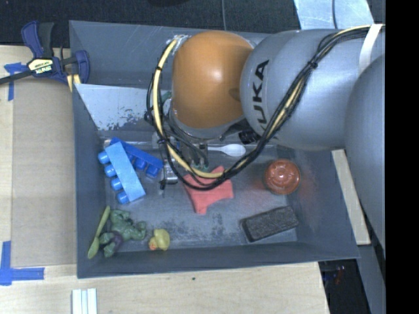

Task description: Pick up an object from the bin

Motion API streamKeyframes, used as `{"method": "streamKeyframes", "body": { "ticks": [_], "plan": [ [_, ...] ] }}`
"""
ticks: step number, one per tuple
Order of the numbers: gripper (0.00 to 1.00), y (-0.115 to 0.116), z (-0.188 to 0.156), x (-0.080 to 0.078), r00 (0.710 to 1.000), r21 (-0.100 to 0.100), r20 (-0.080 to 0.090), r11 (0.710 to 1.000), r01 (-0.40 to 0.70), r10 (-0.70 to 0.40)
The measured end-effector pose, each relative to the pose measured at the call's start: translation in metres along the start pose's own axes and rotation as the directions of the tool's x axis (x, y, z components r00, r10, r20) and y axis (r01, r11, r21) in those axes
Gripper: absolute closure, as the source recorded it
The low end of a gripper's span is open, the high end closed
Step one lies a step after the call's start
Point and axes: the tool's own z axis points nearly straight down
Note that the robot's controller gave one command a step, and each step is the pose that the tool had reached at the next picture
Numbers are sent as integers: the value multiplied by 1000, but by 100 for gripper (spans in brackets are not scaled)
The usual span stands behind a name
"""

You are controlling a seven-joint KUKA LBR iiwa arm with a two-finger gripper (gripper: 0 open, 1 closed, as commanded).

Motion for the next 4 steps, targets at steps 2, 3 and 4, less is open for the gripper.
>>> {"method": "streamKeyframes", "body": {
  "ticks": [2, 3, 4],
  "plan": [
    [0, -30, -62, -18, 1000, -1, 5, 1000, 7, -7],
    [0, -57, -26, -31, 991, -1, 12, 991, 135, -135],
    [0, -66, -10, -40, 991, -1, 11, 991, 135, -135]
  ]
}}
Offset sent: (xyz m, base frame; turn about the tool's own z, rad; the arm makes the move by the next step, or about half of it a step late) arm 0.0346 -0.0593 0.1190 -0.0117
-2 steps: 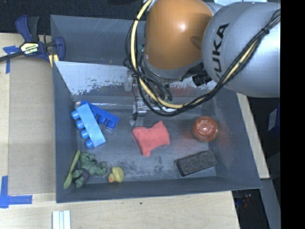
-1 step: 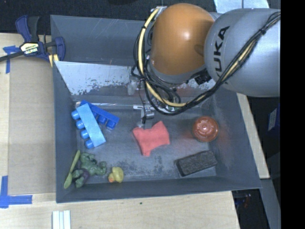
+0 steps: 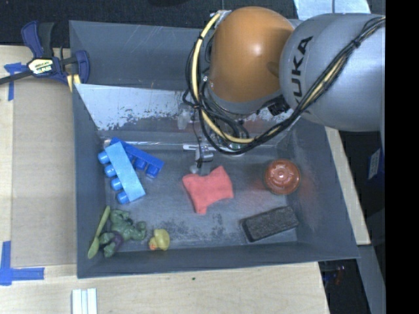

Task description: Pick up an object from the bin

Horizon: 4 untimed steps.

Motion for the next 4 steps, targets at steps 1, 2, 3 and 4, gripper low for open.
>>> {"method": "streamKeyframes", "body": {
  "ticks": [1, 2, 3, 4],
  "plan": [
    [0, -28, 11, 18, 1000, -2, 5, 1000, 28, -28],
    [0, -54, 48, 18, 970, 2, 7, 970, 244, -244],
    [0, -76, 38, 57, 987, 0, 3, 987, 160, -160],
    [0, -70, 58, 79, 1000, -1, 6, 1000, 3, -3]
  ]
}}
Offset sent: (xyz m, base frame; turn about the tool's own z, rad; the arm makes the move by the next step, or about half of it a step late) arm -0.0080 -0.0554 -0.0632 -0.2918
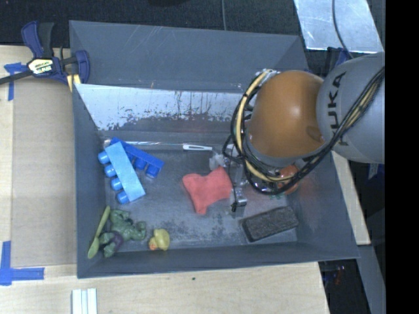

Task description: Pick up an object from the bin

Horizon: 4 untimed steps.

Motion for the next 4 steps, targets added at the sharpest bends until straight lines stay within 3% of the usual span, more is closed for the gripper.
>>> {"method": "streamKeyframes", "body": {
  "ticks": [1, 2, 3, 4],
  "plan": [
    [0, -4, 26, -16, 985, 3, 4, 985, 173, -173],
    [0, 21, 54, -9, 995, 1, 1, 995, -95, 95],
    [100, 5, 65, -23, 994, 2, 11, 994, -108, 108],
    [100, 5, 65, -23, 994, 2, 11, 994, -108, 108]
  ]
}}
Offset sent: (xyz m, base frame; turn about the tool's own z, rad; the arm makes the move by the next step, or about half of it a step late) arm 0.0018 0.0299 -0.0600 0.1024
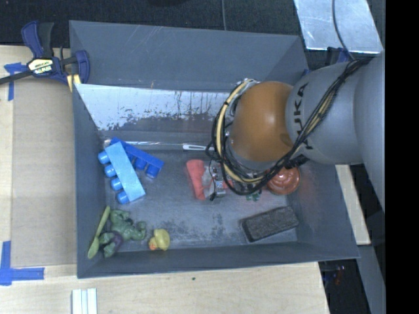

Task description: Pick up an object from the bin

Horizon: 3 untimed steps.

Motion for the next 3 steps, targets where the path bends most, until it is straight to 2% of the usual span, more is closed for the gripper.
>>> {"method": "streamKeyframes", "body": {
  "ticks": [1, 2, 3],
  "plan": [
    [100, -4, -43, -6, 1000, 0, -7, 1000, -7, 7],
    [100, 0, -108, 7, 999, 0, -1, 999, 43, -43],
    [100, 11, -101, -13, 986, -1, 3, 986, -167, 167]
  ]
}}
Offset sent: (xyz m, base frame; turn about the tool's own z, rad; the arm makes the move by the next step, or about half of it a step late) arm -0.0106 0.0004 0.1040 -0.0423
